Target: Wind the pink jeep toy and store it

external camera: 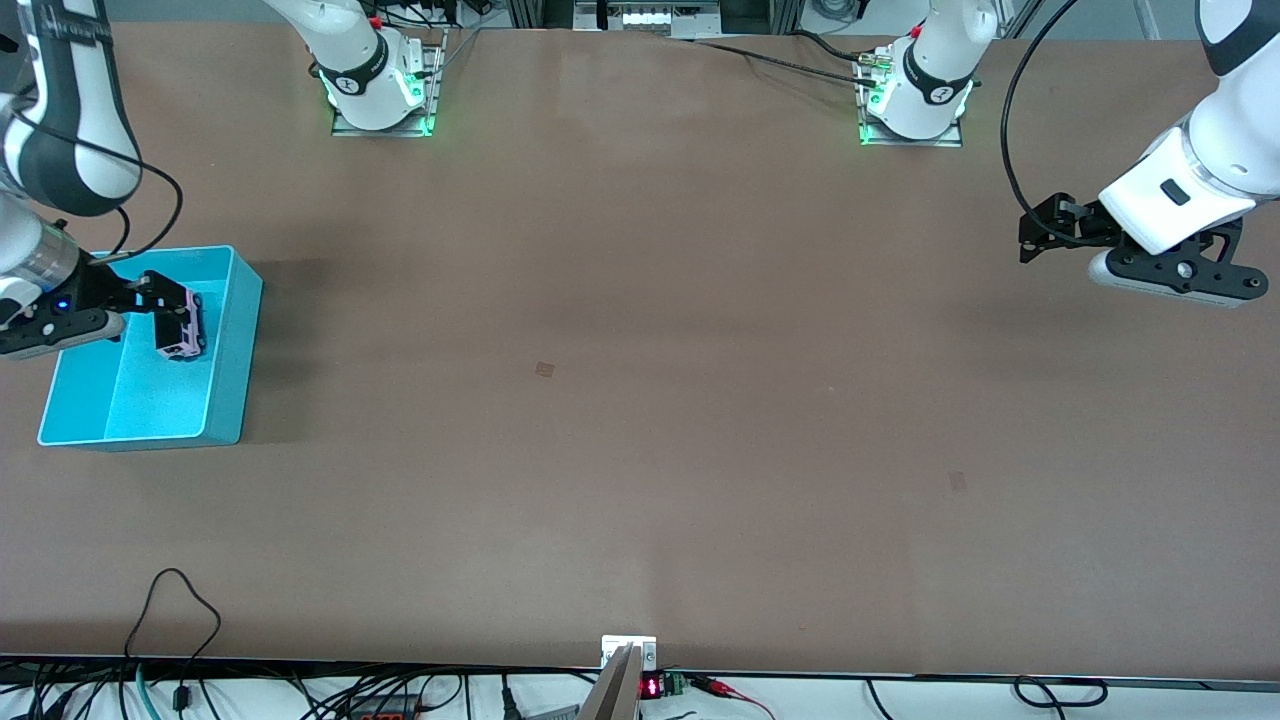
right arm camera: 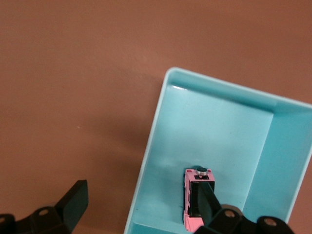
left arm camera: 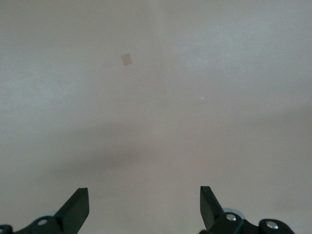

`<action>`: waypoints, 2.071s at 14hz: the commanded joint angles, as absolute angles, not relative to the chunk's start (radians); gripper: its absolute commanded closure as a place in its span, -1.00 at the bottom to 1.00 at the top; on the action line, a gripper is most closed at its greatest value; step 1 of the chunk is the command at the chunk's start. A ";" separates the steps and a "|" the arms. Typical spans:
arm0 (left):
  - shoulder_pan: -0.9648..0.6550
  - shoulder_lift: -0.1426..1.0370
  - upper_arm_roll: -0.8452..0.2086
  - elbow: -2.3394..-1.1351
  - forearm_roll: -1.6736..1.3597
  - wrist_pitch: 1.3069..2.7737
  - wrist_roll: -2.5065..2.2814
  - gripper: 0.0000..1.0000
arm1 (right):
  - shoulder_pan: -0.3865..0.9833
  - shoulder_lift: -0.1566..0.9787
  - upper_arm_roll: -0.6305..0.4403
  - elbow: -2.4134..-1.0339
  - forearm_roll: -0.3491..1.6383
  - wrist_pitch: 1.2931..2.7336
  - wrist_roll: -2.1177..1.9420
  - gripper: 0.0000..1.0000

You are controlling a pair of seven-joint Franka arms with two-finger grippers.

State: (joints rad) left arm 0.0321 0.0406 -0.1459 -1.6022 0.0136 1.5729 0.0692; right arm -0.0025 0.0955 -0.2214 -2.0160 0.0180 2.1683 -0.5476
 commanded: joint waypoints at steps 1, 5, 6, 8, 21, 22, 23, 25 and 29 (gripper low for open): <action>0.031 0.041 -0.150 -1.582 0.023 1.554 0.058 -1.00 | -0.006 0.100 -0.193 -1.895 0.029 2.036 -0.447 -1.00; 0.031 0.040 -0.152 -1.583 0.023 1.548 0.060 -1.00 | -0.014 0.100 -0.065 -1.715 0.026 1.816 -0.205 -1.00; 0.031 0.040 -0.152 -1.582 0.023 1.548 0.058 -1.00 | -0.014 0.100 -0.034 -1.682 0.026 1.781 -0.133 -1.00; 0.031 0.040 -0.152 -1.582 0.023 1.548 0.061 -1.00 | -0.011 0.100 0.006 -1.605 0.028 1.696 -0.039 -1.00; 0.032 0.035 -0.196 -1.582 0.028 1.543 0.058 -1.00 | 0.011 -0.066 0.041 -1.704 0.014 1.747 0.025 -1.00; 0.035 0.037 -0.195 -1.582 0.026 1.542 0.060 -1.00 | 0.011 -0.066 0.041 -1.703 0.014 1.747 0.012 -1.00; 0.035 0.037 -0.193 -1.582 0.026 1.540 0.060 -1.00 | 0.011 -0.066 0.041 -1.701 0.014 1.746 0.014 -1.00; 0.035 0.035 -0.193 -1.582 0.026 1.531 0.060 -1.00 | 0.009 -0.066 0.041 -1.697 0.015 1.744 0.020 -1.00; 0.035 0.029 -0.193 -1.580 0.025 1.474 0.061 -1.00 | 0.006 -0.064 0.040 -1.697 0.021 1.743 0.011 -1.00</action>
